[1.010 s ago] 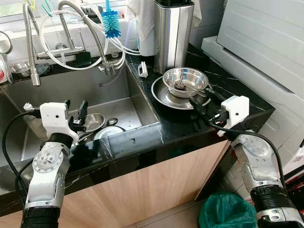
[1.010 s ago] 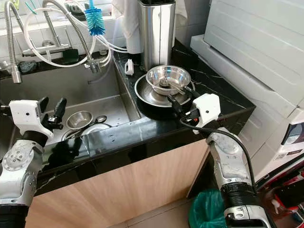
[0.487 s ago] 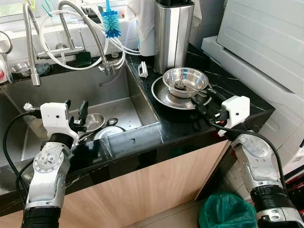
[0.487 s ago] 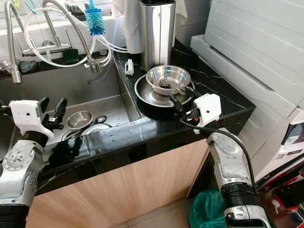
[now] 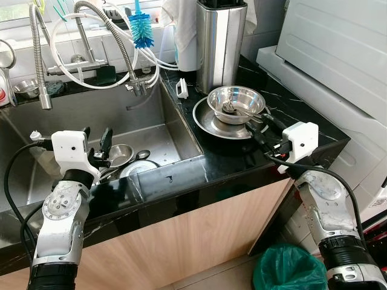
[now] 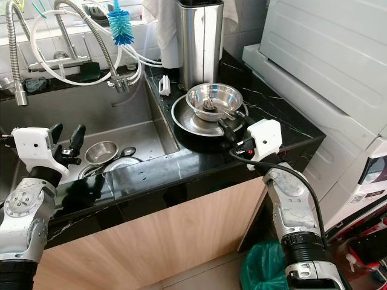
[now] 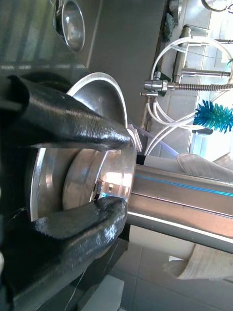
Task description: Kitchen organization
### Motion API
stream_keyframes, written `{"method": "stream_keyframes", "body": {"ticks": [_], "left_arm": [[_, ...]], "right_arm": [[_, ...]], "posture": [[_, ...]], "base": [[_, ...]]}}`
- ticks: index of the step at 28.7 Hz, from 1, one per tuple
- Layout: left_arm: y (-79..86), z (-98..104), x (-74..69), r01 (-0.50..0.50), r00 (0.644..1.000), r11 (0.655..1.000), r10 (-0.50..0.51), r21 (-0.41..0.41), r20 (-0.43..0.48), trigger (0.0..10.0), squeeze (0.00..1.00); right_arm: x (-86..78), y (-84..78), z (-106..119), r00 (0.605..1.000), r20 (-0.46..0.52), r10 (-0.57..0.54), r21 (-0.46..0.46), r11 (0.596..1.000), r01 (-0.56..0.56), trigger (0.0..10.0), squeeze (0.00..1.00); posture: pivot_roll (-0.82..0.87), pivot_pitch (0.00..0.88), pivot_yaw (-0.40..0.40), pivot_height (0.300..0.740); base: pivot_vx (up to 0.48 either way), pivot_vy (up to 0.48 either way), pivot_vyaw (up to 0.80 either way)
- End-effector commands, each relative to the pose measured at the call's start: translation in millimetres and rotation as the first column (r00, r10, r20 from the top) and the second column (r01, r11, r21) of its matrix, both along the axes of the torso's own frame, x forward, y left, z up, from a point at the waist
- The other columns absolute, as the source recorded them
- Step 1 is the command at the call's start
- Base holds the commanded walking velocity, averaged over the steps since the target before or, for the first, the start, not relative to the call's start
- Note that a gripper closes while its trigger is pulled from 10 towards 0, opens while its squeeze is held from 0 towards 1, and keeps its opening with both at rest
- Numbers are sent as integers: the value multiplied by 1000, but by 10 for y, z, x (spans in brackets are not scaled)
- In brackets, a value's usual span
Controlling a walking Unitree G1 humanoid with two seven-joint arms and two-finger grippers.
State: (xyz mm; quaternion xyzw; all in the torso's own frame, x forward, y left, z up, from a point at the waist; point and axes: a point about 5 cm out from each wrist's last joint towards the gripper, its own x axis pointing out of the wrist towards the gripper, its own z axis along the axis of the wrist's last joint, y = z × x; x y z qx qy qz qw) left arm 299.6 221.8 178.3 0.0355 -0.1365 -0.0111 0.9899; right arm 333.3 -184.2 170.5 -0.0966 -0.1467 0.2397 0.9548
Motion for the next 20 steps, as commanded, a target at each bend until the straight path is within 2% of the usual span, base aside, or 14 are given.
{"method": "stream_keyframes", "body": {"ticks": [1,20], "left_arm": [[19,48,7,-10,1000,1000,11,-7,14,10000,0],[30,61,16,-16,1000,1000,17,-5,20,10000,0]], "right_arm": [[11,-1,5,1000,-1,0,-5,1000,0,0,0],[14,-8,13,1000,7,-13,-7,1000,13,0,0]], "posture": [[37,32,31,740],[39,25,32,740]], "base": [[0,0,0],[0,0,0]]}}
